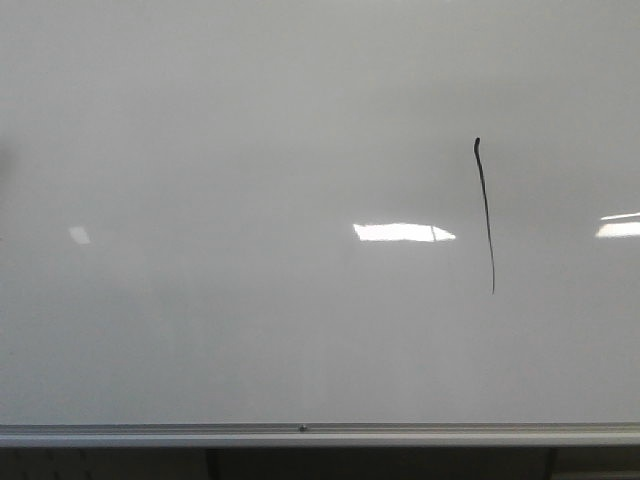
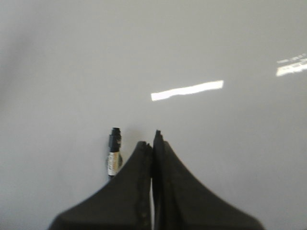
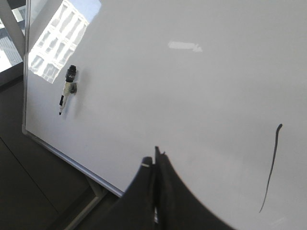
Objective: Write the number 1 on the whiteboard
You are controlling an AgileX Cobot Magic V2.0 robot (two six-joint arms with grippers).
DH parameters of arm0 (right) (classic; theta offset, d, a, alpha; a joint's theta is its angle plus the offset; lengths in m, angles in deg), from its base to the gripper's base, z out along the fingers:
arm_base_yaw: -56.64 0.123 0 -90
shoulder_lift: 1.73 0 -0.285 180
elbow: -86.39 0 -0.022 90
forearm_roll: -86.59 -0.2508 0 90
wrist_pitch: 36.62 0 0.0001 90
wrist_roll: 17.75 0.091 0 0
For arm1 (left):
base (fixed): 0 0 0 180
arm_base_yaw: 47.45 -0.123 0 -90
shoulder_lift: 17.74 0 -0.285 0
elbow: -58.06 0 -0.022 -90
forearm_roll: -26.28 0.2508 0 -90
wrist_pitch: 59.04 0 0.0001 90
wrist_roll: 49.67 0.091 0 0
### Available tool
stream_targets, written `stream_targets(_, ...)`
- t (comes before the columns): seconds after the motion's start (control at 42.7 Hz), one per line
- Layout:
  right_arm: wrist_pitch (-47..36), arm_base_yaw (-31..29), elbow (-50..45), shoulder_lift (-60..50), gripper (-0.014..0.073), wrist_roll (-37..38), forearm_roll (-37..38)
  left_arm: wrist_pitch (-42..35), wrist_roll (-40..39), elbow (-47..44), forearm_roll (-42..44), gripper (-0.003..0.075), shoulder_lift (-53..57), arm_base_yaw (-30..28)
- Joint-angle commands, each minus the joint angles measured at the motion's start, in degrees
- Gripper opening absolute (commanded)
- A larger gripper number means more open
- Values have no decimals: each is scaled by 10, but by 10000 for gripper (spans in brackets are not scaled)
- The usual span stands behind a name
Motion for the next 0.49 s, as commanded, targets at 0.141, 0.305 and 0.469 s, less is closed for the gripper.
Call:
stream_targets(0.141,-14,-3,15,-2,-60,-1,-18,-156,-231,-80,186,-20,34,22)
stream_targets(0.305,-12,-3,15,-2,-60,-1,-18,-201,-238,-161,198,-20,85,35)
stream_targets(0.469,-9,-3,15,-1,-60,-1,-18,-250,-238,-224,198,-20,84,34)
